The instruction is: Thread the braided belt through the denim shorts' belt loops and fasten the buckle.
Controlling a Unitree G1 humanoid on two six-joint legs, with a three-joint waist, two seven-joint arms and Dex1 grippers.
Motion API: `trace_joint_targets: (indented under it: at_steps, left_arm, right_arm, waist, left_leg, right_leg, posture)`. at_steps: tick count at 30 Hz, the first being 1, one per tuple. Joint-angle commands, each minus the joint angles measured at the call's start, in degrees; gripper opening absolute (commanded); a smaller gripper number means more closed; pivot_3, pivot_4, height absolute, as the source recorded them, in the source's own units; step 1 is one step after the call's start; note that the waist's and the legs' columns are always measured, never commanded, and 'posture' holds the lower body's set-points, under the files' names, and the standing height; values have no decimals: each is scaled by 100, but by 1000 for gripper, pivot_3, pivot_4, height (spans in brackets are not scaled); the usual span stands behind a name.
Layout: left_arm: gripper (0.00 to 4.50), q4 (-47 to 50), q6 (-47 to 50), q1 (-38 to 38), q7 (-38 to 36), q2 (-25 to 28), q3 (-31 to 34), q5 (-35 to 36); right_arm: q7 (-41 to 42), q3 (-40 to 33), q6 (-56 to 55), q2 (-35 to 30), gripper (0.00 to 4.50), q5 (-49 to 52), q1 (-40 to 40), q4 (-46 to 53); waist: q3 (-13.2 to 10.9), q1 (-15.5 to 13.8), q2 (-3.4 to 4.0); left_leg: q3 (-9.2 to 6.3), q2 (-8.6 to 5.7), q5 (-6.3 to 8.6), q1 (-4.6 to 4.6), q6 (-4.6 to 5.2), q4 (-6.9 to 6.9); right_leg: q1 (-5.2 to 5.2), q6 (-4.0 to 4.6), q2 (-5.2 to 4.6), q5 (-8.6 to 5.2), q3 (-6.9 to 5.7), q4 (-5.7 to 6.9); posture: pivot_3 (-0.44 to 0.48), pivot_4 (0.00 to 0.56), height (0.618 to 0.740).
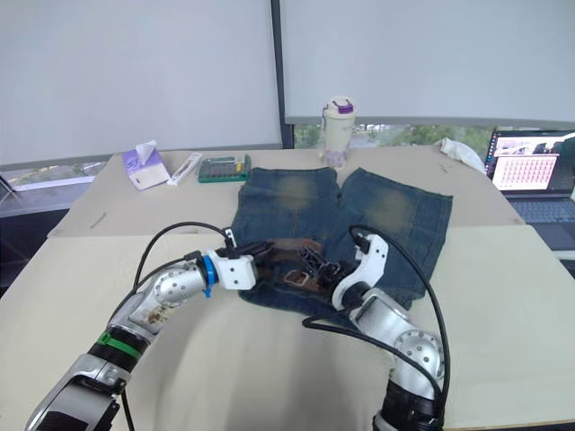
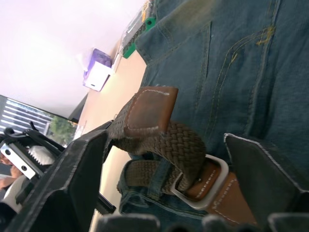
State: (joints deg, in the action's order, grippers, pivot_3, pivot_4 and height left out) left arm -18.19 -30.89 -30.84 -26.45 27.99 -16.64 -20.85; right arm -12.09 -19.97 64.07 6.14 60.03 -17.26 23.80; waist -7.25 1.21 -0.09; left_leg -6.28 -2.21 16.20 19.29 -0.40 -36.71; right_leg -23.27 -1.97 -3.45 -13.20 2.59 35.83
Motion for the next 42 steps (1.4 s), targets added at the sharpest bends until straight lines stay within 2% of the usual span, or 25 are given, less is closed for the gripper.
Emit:
trace_joint_targets:
  at_steps: [1, 4, 13, 15, 18, 21, 26, 35, 36, 42]
  left_arm:
    - [0, 217, 20, 11, 51, 8, 115, 85]
    - [0, 234, 36, 29, 46, 11, 113, 78]
    - [0, 247, 74, 59, 41, 15, 101, 74]
    - [0, 272, 171, 94, -141, -40, 123, 346]
    - [942, 377, 114, 128, -362, -77, 133, 685]
    - [1937, 313, -177, 69, 147, -160, 207, 359]
    - [3570, 234, -299, 80, 337, -276, 161, 266]
    - [3570, 3, -321, -118, 677, -633, 86, 45]
    - [3028, 14, -356, -126, 698, -656, 82, 41]
    - [1047, 8, -473, -124, 718, -675, 55, 37]
  right_arm:
    - [-109, 69, -283, 169, 4023, 343, -113, 23]
    - [-167, 110, -422, 119, 3141, 459, -185, -20]
    - [-303, 288, -621, -93, 37, 827, -198, 56]
    - [-353, 326, -649, -133, 37, 878, -211, 62]
    - [-402, 381, -692, -203, 0, 913, -246, 54]
    - [-461, 468, -758, -251, 0, 944, -250, 38]
    - [-552, 588, -871, -294, 0, 1026, -239, 48]
    - [-721, 767, -948, -343, 0, 1278, -191, 98]
    - [-736, 781, -962, -350, 0, 1291, -188, 96]
    - [-801, 852, -1052, -403, 0, 1360, -153, 106]
  waist:
    - [0, 0, 0]
    - [0, 1, 0]
    - [0, 2, 0]
    - [0, 1, 0]
    - [0, 4, 0]
    - [0, -1, 0]
    - [0, -3, 0]
    - [0, -14, 0]
    - [0, -11, 0]
    - [0, -10, 0]
  left_leg:
    - [0, 0, 0, -1, 0, 0]
    - [1, 0, 0, 0, 0, 0]
    - [2, 1, 0, 0, 0, 0]
    - [2, 1, 0, 0, 0, 0]
    - [1, 2, 0, 0, 0, 0]
    - [1, 2, 0, 0, 0, 0]
    - [4, 1, 0, 1, 0, 0]
    - [6, -1, 0, 1, 0, -2]
    - [6, 0, 0, 1, 0, -2]
    - [6, 1, 0, 1, 1, -2]
  right_leg:
    - [0, 0, 0, 0, -1, 1]
    - [0, 0, 0, 0, 0, 0]
    - [0, 0, 1, 0, 0, 0]
    - [0, 0, 1, 0, 0, 0]
    - [0, 0, 0, 0, 0, 0]
    - [0, 0, 1, 0, 0, -2]
    - [1, 0, -1, 0, 1, -2]
    - [3, 0, 1, 0, 0, -3]
    - [3, 0, 0, 0, 0, -3]
    - [3, 0, 2, 0, 0, -3]
  posture:
    - [0, 150, 740]
    - [0, 150, 740]
    - [0, 150, 740]
    - [0, 150, 740]
    - [0, 150, 740]
    - [0, 150, 740]
    - [0, 150, 740]
    - [0, 150, 740]
    - [0, 150, 740]
    - [0, 150, 740]
